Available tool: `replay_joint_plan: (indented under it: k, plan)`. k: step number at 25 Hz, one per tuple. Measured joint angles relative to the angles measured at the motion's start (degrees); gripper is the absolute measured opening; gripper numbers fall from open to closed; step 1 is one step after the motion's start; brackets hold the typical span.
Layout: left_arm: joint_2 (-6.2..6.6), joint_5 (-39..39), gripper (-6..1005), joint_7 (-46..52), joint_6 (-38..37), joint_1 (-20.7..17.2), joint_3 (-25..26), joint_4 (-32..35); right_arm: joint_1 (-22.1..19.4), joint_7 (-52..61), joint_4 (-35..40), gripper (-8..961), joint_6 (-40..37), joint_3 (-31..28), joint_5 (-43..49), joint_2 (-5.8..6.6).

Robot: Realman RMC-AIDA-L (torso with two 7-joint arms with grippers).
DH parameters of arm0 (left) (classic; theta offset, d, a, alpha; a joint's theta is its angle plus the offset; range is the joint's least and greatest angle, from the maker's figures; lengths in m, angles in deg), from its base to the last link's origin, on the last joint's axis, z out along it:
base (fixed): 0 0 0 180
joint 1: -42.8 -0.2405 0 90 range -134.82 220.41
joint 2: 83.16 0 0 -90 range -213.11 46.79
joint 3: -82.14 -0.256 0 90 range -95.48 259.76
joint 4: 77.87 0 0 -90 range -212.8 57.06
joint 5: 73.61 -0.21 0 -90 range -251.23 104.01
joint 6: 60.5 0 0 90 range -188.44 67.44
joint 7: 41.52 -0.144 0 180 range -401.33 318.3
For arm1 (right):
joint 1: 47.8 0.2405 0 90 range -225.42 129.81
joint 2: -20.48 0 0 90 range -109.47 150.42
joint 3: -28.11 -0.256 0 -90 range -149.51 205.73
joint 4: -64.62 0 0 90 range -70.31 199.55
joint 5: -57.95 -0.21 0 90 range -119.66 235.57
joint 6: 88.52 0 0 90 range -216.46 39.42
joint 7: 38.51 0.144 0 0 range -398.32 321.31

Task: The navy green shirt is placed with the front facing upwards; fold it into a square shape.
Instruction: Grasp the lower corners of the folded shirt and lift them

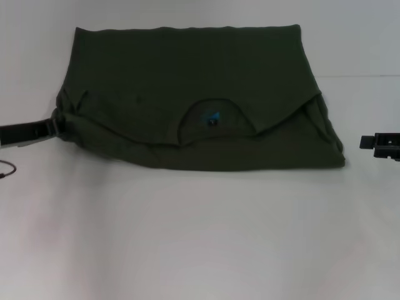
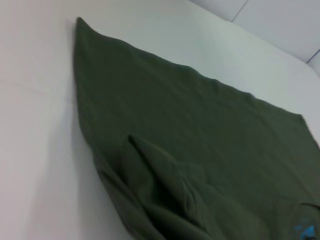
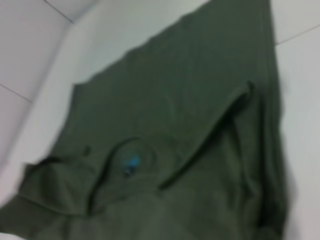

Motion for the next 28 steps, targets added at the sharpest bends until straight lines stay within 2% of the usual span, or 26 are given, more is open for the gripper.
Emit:
replay_joint_plan:
  k: [4, 9, 13, 24, 28]
  plan:
    - [0.77, -2.09, 33, 4.71, -1.89, 1.88, 0.09, -0.17, 4.05, 4.19, 2.31, 543, 2.98, 0.00, 9.18, -0.92]
    - [0.64, -2.42, 34, 5.36, -1.96, 2.36, 0.03, -0.11, 7.75, 5.01, 1.82, 540, 5.76, 0.43, 14.53, -2.41]
    - [0.47, -2.28, 34, 5.10, -1.71, 2.09, 0.08, -0.14, 8.48, 5.24, 1.60, 537, 7.63, 0.75, 14.99, -3.45]
    - [-0.07, -1.91, 33, 4.95, -1.43, 1.42, 0.18, -0.01, 9.10, 5.25, -1.95, 529, 15.82, 4.60, 15.10, -5.16]
    - [-0.08, -1.91, 33, 4.95, -1.40, 1.44, 0.18, -0.01, 9.78, 5.23, -2.14, 526, 18.28, 5.27, 15.02, -6.35]
